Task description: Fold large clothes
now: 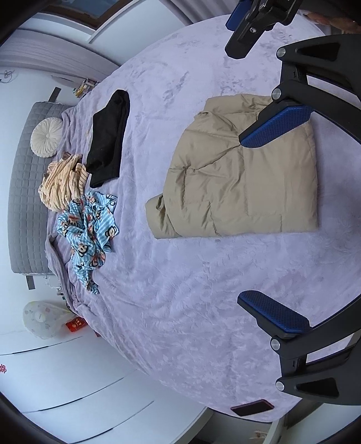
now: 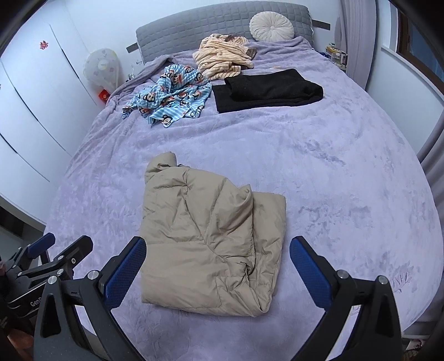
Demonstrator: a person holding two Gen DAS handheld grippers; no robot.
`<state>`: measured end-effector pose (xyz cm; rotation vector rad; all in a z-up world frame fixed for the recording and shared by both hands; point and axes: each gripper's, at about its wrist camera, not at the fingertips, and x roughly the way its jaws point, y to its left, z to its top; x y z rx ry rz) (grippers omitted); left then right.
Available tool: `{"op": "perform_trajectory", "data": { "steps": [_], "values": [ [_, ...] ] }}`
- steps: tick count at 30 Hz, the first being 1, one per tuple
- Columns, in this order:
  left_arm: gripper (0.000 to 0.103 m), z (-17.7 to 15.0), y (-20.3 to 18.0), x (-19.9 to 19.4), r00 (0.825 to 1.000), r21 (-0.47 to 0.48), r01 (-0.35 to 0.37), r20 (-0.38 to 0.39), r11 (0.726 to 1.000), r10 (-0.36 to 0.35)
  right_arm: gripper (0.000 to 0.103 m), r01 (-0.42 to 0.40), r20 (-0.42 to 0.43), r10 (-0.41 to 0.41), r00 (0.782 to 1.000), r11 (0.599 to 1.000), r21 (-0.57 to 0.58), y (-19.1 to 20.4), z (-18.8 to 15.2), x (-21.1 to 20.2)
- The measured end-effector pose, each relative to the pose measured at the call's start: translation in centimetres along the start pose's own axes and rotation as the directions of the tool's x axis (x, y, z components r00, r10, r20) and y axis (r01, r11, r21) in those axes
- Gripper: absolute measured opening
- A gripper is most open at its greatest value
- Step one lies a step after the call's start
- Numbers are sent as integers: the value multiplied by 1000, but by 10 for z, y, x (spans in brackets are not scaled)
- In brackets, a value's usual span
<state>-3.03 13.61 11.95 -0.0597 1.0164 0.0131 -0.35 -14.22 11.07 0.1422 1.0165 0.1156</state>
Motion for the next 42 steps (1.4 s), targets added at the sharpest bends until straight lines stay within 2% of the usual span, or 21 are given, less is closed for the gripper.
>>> {"op": "perform_trajectory", "data": {
  "steps": [42],
  "values": [
    [103,3,1,4,1000,-4,-10,-7,1000,10,103,-1,-21,1,1000,1000,-4,4,-2,3]
  ]
}}
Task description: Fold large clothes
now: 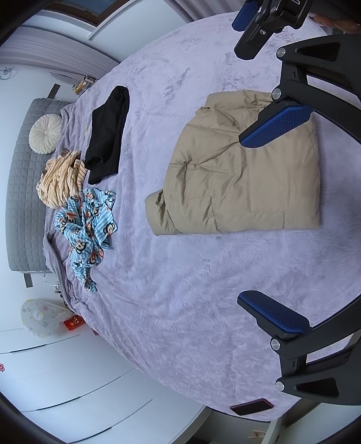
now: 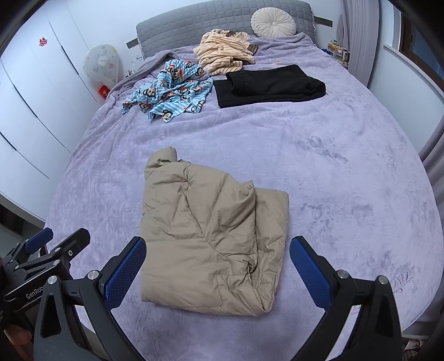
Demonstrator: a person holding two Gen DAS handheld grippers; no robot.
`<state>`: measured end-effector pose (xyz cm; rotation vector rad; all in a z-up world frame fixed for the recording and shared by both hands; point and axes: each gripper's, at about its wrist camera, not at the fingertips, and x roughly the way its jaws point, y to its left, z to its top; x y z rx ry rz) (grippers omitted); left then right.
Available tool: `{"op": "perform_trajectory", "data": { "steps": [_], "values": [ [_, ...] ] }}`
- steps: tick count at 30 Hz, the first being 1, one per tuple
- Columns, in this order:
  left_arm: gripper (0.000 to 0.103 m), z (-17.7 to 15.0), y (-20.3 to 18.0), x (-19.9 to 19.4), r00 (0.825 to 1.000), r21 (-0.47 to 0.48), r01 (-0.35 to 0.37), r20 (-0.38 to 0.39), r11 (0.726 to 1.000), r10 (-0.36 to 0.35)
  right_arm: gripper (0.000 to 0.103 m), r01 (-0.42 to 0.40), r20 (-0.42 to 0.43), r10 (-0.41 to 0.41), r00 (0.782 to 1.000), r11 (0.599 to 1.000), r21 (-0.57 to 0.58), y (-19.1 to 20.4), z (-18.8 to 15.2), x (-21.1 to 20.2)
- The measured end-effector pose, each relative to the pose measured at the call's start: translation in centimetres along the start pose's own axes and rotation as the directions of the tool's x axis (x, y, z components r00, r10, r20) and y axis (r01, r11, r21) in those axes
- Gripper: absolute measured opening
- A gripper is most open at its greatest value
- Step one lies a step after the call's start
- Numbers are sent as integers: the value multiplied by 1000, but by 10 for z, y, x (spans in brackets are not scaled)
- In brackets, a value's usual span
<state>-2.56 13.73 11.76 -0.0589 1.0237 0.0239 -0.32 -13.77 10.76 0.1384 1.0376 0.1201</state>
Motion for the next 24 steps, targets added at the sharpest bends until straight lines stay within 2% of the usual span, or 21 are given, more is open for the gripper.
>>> {"op": "perform_trajectory", "data": {
  "steps": [24],
  "values": [
    [103,0,1,1,1000,1,3,-1,1000,-3,103,-2,-3,2,1000,1000,-1,-1,0,0]
  ]
}}
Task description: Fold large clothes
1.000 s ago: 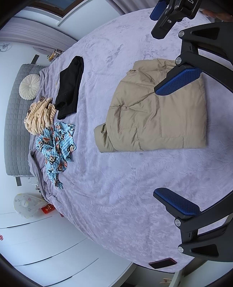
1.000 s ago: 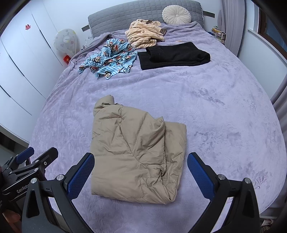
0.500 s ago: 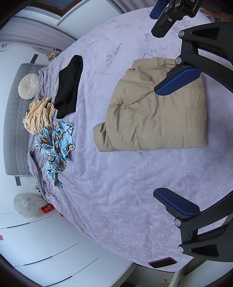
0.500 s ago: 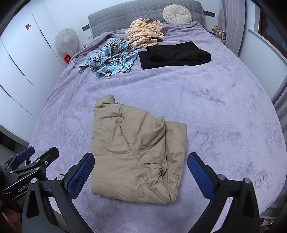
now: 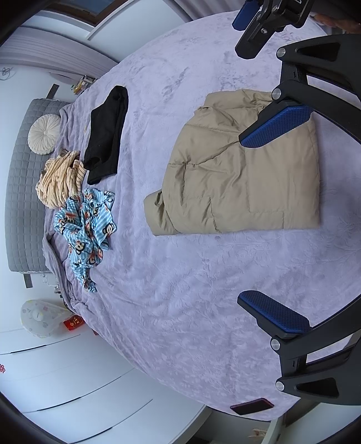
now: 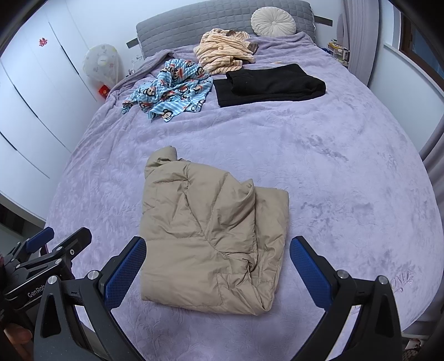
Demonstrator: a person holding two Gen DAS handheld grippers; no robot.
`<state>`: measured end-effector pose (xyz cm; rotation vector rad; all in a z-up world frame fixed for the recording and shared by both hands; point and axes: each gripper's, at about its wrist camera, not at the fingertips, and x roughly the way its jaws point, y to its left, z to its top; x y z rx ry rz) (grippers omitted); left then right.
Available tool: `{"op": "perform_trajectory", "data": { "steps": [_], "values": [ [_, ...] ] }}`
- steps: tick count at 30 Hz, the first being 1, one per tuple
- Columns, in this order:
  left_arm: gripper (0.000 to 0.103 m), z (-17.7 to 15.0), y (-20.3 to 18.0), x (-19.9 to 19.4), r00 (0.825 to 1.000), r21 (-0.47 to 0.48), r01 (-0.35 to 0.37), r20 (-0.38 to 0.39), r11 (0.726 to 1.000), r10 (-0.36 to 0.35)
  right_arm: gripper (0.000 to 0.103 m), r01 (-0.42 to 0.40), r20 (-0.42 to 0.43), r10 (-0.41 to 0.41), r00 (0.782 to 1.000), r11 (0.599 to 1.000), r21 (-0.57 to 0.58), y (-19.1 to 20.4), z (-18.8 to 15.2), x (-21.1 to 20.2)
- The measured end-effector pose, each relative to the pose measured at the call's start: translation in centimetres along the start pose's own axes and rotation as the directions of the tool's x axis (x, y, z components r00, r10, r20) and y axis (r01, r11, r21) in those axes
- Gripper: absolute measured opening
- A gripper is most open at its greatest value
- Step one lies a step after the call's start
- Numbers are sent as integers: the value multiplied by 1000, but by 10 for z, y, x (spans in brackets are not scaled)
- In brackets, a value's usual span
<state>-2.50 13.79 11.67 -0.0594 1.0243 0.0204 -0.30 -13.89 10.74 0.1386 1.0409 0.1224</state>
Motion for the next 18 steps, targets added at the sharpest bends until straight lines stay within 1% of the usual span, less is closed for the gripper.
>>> {"op": "perform_trajectory", "data": {
  "steps": [18],
  "values": [
    [103,0,1,1,1000,2,-1,-1,1000,1,103,-1,0,1,1000,1000,0,-1,1,-1]
  ]
}}
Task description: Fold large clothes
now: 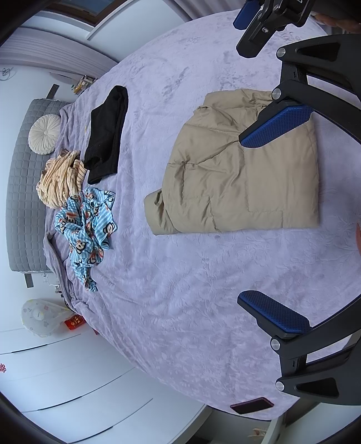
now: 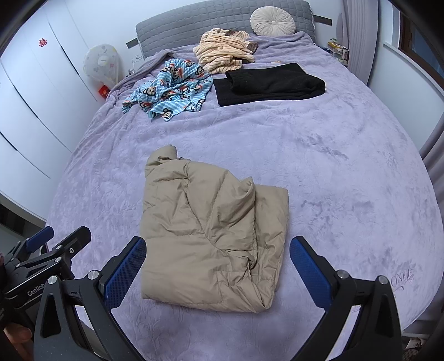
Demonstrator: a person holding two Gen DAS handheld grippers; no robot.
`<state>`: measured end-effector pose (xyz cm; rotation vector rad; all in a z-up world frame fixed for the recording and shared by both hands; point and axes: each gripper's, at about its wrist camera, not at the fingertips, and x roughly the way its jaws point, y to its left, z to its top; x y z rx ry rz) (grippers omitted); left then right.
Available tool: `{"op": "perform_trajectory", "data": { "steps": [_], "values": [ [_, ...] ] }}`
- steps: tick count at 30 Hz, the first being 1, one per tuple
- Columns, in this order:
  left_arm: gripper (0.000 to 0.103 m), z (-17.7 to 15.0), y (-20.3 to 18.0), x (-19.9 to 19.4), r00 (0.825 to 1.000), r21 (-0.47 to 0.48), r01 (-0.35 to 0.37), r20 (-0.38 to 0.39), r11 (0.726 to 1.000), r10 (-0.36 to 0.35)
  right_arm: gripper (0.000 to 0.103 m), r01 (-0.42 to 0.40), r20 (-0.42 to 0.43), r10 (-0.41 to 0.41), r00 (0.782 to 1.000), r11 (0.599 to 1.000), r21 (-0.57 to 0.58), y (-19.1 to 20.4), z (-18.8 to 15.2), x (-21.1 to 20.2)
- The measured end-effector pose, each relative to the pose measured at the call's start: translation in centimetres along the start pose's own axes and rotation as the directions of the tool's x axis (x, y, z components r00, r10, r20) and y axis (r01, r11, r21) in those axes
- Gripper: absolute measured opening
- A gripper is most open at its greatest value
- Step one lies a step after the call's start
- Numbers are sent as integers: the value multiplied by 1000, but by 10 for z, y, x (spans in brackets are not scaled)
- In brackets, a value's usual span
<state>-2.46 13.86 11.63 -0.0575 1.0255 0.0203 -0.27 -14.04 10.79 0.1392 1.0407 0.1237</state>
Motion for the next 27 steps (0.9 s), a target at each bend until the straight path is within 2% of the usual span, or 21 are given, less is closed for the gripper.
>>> {"op": "perform_trajectory", "data": {
  "steps": [27],
  "values": [
    [103,3,6,1,1000,9,-11,18,1000,11,103,2,-1,-2,1000,1000,2,1,-2,0]
  ]
}}
